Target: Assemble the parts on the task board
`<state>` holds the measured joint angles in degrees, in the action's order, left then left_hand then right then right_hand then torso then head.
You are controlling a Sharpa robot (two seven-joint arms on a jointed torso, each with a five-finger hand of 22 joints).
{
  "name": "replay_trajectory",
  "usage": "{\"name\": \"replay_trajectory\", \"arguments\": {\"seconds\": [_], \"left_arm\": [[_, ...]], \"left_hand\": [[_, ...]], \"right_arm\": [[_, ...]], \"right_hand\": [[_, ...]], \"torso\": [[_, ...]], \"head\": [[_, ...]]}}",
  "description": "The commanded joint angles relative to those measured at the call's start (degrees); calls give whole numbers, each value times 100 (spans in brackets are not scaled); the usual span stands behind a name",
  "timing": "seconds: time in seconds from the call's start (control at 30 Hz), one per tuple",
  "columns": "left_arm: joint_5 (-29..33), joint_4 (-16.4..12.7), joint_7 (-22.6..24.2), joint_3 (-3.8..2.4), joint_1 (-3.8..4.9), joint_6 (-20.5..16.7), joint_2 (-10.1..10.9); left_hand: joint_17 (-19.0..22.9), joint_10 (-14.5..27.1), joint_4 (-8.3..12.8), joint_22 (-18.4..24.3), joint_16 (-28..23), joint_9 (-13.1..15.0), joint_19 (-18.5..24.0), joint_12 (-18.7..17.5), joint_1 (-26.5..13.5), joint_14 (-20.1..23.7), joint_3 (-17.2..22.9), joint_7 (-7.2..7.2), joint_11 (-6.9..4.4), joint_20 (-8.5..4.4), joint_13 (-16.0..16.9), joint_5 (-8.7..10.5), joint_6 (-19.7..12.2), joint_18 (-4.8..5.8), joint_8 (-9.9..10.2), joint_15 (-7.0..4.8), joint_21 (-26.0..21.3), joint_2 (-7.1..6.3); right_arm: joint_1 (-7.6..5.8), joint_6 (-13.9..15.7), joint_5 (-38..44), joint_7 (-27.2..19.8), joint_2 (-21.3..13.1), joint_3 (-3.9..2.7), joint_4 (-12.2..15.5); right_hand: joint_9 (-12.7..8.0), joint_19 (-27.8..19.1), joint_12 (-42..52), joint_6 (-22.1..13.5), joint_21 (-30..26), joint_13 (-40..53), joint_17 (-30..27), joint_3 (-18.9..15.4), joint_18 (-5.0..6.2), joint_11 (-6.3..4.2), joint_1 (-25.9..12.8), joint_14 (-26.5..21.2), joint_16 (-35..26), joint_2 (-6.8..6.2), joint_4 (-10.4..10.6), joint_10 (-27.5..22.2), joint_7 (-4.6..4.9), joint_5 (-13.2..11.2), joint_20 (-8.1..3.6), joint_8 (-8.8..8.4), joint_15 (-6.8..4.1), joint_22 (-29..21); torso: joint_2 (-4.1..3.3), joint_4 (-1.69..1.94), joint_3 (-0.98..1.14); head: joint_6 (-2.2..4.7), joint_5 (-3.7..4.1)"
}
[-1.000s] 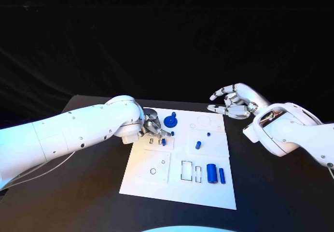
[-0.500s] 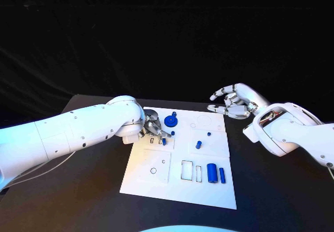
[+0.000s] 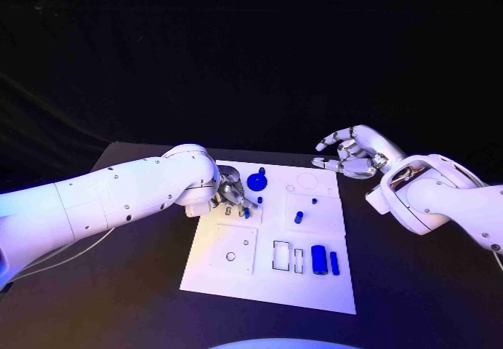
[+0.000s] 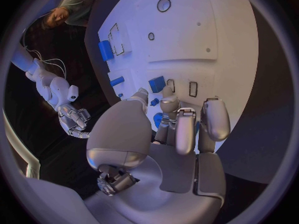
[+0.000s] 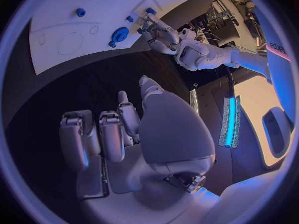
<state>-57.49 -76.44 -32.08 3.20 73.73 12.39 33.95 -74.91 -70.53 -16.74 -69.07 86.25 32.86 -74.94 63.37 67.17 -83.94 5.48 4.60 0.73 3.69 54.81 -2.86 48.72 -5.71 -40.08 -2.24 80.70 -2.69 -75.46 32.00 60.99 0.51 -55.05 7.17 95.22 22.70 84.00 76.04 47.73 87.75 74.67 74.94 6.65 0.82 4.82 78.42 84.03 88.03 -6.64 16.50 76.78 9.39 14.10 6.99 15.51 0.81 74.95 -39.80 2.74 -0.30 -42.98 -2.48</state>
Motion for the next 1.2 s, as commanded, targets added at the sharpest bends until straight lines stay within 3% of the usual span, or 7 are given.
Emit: {"name": "replay_trajectory", "arguments": {"seconds": [0.03,0.6,0.87,1.0,1.1,1.2], "left_arm": [[49,-21,42,0,3,151,-20],[50,-27,30,2,1,272,-32],[50,-20,33,2,1,292,-46],[51,-14,38,2,1,281,-46],[58,-13,46,2,1,273,-48],[83,-14,60,2,1,245,-54]], "left_hand": [[-970,32,-4,-10,24,8,1,4,58,-424,43,7,-10,26,7,-8,-33,119,-30,-41,30,3],[-1024,8,-2,-65,59,72,-11,56,261,-441,189,-6,-20,35,70,-9,-38,126,-52,-48,62,10],[-1038,17,0,-89,67,110,-2,60,486,-444,454,-24,-38,38,84,-9,-49,127,-28,-63,80,27],[-1046,36,-14,-103,71,132,10,44,709,-445,846,-35,-53,37,80,-10,-52,126,16,-78,90,1],[-1055,56,-13,-116,74,161,20,14,884,-447,1384,-44,-62,34,64,-7,-46,126,53,-74,98,-114],[-1057,60,8,-127,75,176,20,7,947,-447,1661,-31,-78,34,65,-14,-63,128,74,-91,103,-187]], "right_arm": [[5,-71,47,5,7,1,-2],[12,-75,47,2,17,3,-11],[12,-74,47,2,16,3,-8],[12,-72,47,1,14,4,-6],[12,-70,47,1,13,4,-5],[12,-68,47,1,13,4,-3]], "right_hand": [[7,430,-12,39,-2,2,876,36,-12,-22,-26,447,-31,22,9,7,-2,15,-32,33,-33,1323],[7,431,-12,41,-1,1,878,40,-12,-23,-26,448,-30,25,9,8,-3,25,-33,36,-34,1324],[7,429,-11,43,-3,3,879,43,-11,-24,-26,448,-30,27,9,10,-4,32,-35,39,-35,1322],[7,429,-11,43,-3,3,879,43,-11,-24,-26,448,-30,27,9,10,-4,32,-35,39,-35,1322],[7,430,-11,45,-3,2,880,46,-12,-25,-24,448,-30,30,8,10,-5,40,-36,42,-36,1323],[7,430,-11,45,-3,2,880,46,-12,-25,-24,448,-30,30,8,10,-5,40,-36,42,-36,1323]], "torso": [[-1,3,2],[1,4,0],[4,2,-1],[4,0,1],[3,1,-1],[1,3,0]], "head": [[-5,7],[-16,5],[-12,6],[-7,9],[-7,10],[-8,8]]}}
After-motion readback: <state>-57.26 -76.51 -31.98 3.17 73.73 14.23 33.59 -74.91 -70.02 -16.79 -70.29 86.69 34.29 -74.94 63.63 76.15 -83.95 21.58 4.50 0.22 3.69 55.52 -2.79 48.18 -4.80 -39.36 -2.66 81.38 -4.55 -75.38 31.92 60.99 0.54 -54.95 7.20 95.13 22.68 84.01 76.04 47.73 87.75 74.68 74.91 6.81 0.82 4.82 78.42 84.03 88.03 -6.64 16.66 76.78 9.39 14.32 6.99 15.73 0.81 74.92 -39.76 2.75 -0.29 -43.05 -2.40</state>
